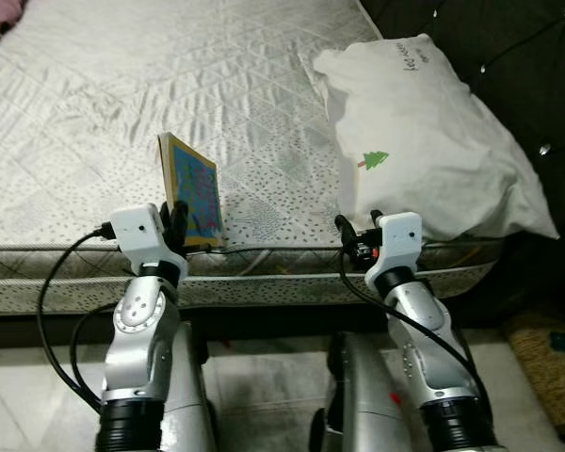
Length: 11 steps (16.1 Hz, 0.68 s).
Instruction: Clean up the room
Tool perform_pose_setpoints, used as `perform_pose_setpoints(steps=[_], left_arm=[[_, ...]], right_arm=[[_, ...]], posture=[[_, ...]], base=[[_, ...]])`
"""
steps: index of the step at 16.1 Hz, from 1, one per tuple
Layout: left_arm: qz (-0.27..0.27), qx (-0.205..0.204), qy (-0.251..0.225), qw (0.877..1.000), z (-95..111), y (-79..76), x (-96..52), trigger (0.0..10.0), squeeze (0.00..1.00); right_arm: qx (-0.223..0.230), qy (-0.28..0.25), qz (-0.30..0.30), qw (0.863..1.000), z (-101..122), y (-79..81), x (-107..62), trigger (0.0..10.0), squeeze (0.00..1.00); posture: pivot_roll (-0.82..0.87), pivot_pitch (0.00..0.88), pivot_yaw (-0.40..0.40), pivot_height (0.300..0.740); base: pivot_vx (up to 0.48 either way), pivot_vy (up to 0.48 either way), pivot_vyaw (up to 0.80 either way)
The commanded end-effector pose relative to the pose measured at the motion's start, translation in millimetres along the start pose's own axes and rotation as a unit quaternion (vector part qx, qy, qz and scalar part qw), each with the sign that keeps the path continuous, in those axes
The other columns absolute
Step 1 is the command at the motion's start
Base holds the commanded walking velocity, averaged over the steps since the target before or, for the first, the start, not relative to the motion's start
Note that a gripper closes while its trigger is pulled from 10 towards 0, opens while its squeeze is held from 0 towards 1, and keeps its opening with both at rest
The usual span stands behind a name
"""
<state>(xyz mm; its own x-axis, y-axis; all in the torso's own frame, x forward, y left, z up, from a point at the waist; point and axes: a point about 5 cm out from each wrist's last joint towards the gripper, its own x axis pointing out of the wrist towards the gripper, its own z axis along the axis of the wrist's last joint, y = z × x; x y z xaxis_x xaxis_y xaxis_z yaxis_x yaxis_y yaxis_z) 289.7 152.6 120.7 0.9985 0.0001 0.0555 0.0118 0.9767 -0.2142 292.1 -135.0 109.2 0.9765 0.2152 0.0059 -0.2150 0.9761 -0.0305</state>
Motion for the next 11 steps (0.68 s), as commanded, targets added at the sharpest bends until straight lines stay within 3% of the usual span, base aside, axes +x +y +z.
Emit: perform_pose_setpoints(steps=[1, 5, 11], left_arm=[[-0.012, 0.001, 0.006, 1.0, -1.4, -4.9, 0.6, 10.0, 0.0], [-0.013, -0.012, 0.003, 1.0, -0.8, -5.1, 6.8, 10.0, 0.0], [-0.059, -0.073, -0.001, 0.996, 7.9, -23.1, 45.9, 10.0, 0.0]], right_arm=[[-0.004, -0.004, -0.003, 1.0, 2.9, -2.3, 0.3, 10.0, 0.0], [-0.001, -0.005, 0.0, 1.0, 3.1, -1.6, -0.3, 10.0, 0.0], [-0.04, -0.025, -0.011, 0.999, 16.2, -13.5, -12.7, 10.0, 0.0]], posture=[[0.03, 0.105, -0.051, 0.518], [0.02, 0.107, -0.054, 0.489], [-0.04, 0.116, -0.068, 0.474]], base=[[0.0, 0.0, 0.0], [0.0, 0.0, 0.0], [0.0, 0.0, 0.0]])
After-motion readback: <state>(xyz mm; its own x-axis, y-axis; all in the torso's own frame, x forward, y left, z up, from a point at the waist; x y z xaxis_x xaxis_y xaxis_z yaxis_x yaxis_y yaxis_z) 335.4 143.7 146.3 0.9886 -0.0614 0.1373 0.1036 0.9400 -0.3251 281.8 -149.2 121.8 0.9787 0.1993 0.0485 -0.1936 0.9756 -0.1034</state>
